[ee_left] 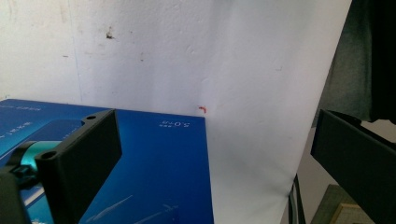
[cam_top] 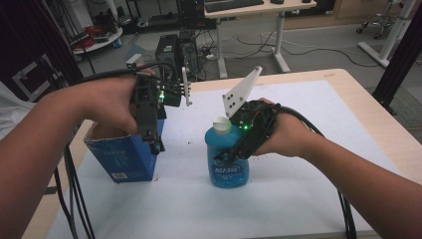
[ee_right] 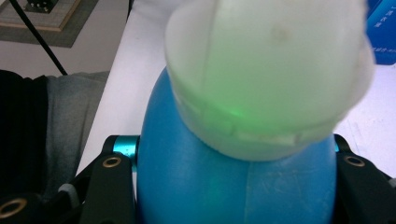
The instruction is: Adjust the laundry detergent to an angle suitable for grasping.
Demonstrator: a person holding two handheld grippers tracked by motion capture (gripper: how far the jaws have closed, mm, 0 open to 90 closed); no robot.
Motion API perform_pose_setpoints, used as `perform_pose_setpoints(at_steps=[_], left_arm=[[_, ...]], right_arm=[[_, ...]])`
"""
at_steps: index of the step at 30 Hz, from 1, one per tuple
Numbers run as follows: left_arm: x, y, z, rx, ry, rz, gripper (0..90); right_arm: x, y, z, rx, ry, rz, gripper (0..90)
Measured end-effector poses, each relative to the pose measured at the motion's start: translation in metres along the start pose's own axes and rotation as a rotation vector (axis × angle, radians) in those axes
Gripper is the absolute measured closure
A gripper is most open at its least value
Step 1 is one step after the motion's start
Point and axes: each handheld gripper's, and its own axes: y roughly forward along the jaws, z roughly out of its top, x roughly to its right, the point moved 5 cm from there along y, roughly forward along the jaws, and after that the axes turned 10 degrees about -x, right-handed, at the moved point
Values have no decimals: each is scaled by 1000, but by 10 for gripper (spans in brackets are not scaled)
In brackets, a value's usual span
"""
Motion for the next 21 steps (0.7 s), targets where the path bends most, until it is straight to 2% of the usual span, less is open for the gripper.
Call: perform_pose_setpoints(at_steps=[13,21], left_arm=[[-2,1,-1,3,-1,2,18],[-1,2,-1,0,1,1,18]], right_arm=[[3,1,-3,27,-1,10,415],[3,1,-3,25,19,10,380]])
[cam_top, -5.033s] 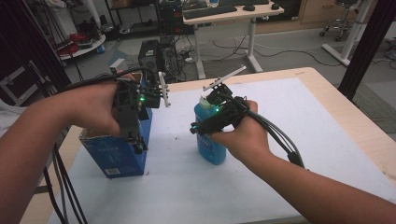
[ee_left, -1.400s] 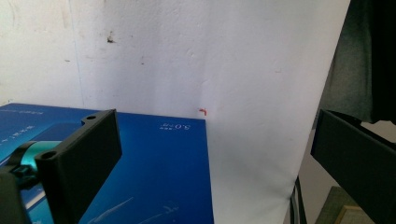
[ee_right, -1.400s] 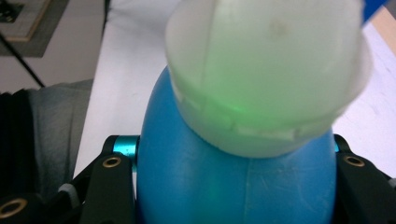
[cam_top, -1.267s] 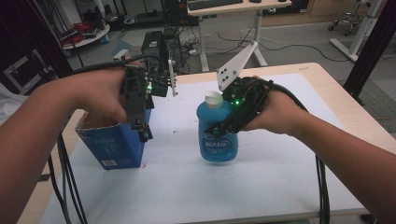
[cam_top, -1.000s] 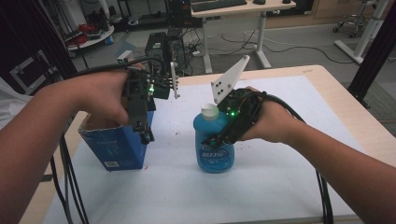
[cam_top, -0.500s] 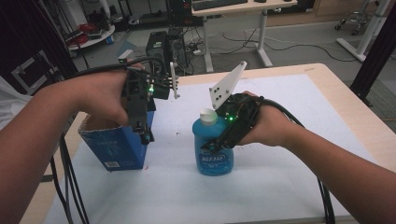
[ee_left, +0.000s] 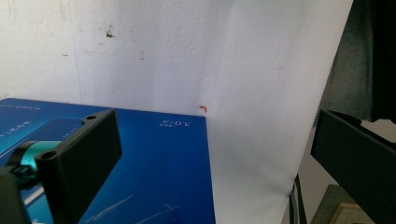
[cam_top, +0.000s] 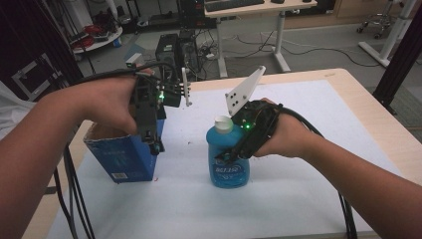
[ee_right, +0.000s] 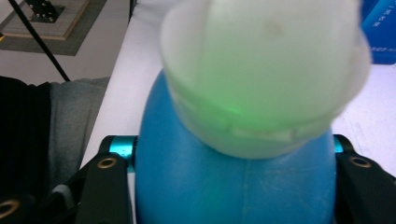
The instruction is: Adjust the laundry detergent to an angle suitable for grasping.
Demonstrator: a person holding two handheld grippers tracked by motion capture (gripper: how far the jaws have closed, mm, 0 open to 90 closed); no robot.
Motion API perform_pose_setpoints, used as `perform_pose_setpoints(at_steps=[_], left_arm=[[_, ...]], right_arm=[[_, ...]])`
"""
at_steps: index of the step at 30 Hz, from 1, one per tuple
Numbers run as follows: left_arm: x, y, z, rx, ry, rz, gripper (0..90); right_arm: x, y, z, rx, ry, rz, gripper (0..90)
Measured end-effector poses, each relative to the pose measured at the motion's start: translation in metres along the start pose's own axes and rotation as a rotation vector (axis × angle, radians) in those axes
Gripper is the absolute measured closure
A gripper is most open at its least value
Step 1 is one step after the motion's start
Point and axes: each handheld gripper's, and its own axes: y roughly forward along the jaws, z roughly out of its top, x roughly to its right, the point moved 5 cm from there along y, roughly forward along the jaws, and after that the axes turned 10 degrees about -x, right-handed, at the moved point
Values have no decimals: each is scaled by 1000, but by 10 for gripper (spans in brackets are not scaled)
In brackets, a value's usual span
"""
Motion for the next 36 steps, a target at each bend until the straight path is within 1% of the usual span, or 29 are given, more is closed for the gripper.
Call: perform_pose_setpoints(at_steps=[6,7,8,12,18,20,24,28,29,36], left_arm=[[1,0,0,4,-6,-2,18],[1,0,0,1,-3,-1,18],[1,0,0,1,-3,-1,18],[1,0,1,-1,-3,-2,18],[1,1,1,-2,-5,-5,18],[1,1,1,-3,-7,-4,18],[0,1,1,-4,-4,-5,18],[0,2,1,-5,-6,-7,18],[1,1,1,-4,-2,-9,18],[0,0,0,-6,-5,-7,18]], right_arm=[[1,-1,1,8,13,-11,341],[1,-2,1,13,14,-7,330],[1,-2,1,15,22,-6,328],[1,-3,1,17,19,-8,328],[1,-5,1,25,20,0,317],[0,-5,1,24,30,4,305],[0,-5,1,27,22,6,301],[0,-5,1,26,25,8,273],[0,-6,1,23,30,17,259],[-1,-8,1,31,30,32,233]])
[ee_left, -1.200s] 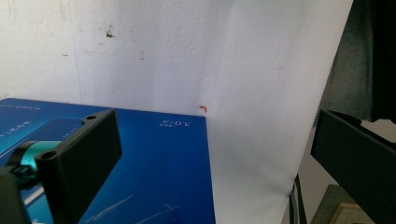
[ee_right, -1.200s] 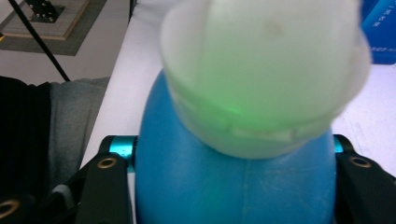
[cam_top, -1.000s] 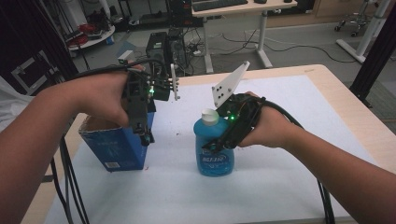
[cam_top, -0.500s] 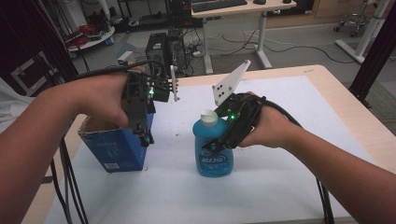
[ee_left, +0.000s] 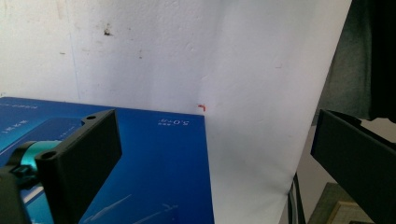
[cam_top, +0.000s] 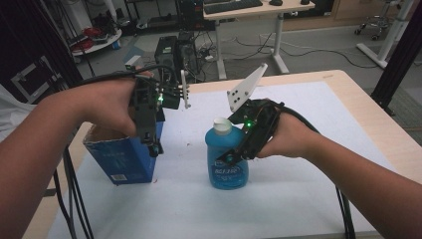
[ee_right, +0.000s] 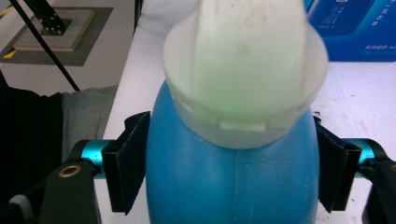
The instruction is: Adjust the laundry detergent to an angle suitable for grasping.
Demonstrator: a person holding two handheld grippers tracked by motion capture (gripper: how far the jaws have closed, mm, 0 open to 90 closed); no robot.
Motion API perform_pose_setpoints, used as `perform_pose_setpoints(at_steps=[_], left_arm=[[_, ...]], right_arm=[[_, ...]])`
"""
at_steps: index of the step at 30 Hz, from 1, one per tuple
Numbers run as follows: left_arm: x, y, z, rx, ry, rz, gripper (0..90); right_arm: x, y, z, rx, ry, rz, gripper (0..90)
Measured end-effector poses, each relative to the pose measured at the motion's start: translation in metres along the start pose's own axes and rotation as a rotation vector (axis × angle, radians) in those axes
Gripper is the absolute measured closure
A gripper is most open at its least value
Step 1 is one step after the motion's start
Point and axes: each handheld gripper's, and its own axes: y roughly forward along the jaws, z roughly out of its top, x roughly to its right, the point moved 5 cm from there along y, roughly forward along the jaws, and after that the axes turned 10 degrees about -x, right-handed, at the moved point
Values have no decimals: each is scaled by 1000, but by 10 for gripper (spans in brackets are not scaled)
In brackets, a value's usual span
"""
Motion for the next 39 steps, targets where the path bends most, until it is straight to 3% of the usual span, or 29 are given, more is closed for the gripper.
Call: perform_pose_setpoints(at_steps=[12,17,23,35,39], left_arm=[[0,1,1,-3,0,-4,18],[-1,1,1,-9,-1,-7,18],[-2,2,1,-10,2,-7,18],[-3,2,2,-12,-4,-11,18],[-3,2,2,-12,-4,-11,18]], right_arm=[[-2,-4,0,9,-7,5,220],[-1,-2,1,-2,-1,-10,134],[-1,-2,2,1,-4,-3,134],[-3,-16,0,25,-4,-15,116],[-4,-22,0,12,7,-45,12]])
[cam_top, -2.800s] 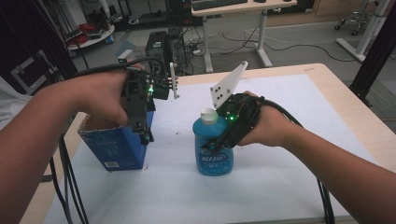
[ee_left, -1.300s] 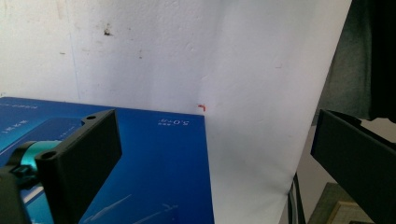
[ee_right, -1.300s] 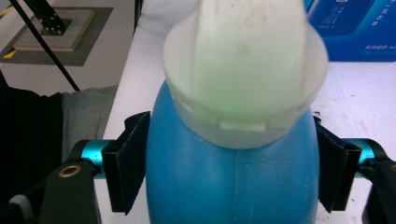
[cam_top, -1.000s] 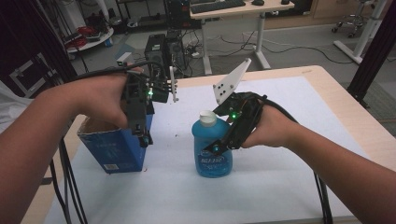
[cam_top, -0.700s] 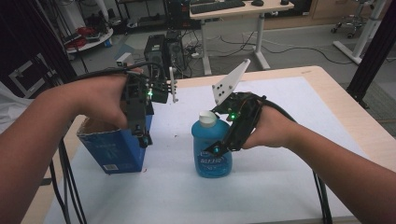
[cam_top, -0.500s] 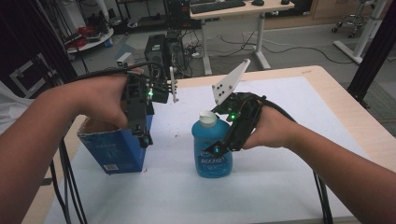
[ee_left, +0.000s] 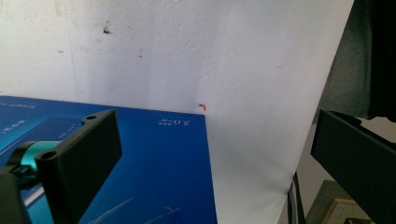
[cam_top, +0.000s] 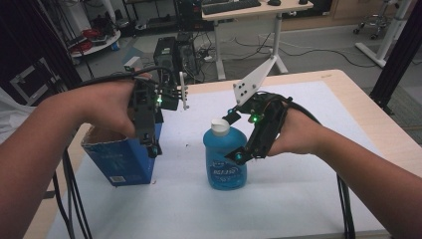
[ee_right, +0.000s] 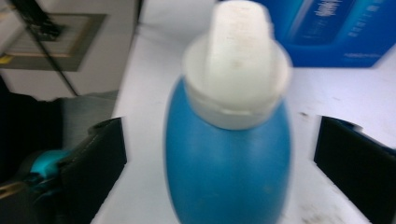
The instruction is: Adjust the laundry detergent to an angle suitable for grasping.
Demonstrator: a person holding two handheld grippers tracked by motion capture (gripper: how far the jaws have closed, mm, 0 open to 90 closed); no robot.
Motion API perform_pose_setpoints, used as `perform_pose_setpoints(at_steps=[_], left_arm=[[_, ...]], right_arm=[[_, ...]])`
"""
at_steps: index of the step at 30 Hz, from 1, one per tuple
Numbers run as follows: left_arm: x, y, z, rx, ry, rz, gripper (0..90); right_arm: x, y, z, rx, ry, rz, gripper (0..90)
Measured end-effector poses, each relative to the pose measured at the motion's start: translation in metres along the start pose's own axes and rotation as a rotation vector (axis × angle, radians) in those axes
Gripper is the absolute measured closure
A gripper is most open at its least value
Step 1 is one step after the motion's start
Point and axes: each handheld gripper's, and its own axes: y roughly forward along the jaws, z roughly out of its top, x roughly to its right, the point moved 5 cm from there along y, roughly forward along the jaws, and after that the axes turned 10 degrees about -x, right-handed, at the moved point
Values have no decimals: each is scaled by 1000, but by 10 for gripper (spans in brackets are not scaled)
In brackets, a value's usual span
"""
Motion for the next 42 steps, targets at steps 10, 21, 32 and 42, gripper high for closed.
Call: perform_pose_setpoints(at_steps=[10,21,32,42], left_arm=[[-1,-1,0,3,-8,0,18],[-2,-2,1,8,-6,-1,18],[-4,-3,-2,21,-16,-6,18],[-5,-6,-5,34,-21,-9,18]], right_arm=[[-2,-30,1,6,9,-7,8],[6,-63,0,-155,36,-43,9],[13,-91,8,-429,33,-53,11],[16,-106,11,-660,18,-58,12]])
